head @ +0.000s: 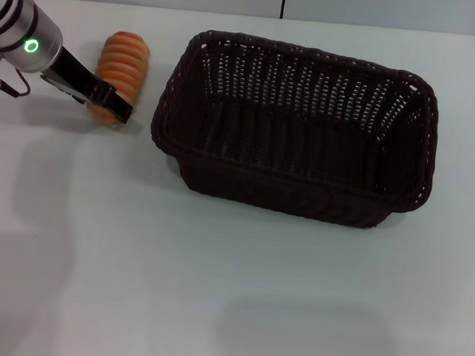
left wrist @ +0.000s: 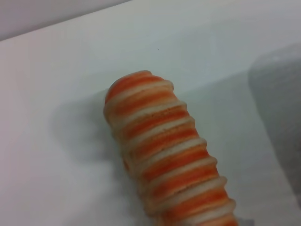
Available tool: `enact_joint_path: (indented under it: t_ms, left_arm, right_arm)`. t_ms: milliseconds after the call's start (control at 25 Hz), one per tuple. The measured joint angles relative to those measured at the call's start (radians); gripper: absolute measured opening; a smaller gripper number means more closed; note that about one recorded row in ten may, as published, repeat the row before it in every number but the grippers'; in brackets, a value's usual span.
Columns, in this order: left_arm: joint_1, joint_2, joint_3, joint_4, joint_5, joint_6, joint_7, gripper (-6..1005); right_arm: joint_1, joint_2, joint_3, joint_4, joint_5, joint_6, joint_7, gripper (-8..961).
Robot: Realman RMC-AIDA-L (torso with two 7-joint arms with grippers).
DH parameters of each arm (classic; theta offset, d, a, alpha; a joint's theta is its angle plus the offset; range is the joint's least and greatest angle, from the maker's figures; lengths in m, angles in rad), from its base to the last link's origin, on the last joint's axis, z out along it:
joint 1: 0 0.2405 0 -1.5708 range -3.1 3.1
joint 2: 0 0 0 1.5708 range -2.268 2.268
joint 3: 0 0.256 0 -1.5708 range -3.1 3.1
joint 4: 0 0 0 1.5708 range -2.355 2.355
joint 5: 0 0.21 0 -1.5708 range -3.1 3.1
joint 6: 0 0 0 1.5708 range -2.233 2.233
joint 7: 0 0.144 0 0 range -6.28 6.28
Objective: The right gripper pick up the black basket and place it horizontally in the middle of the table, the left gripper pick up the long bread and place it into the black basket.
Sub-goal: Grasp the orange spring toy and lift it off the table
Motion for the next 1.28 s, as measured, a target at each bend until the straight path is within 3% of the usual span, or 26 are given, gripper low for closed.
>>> enact_joint_path:
  t_ms: [880,1280]
  left_arm:
    - [0.012,0.001,-0.008,0.01,-0.008,0.002,0.026,832]
    - [0.035,-0.002,-0.008,0.062,-0.008,0.02,0.025,832]
  right_arm:
    - [-0.024,0.003,0.033,0.005,-0.048,-0.026,0.036,492]
    - [-0.01,0.0,0.108,-0.081,-0.048,-0.023,0.134,493]
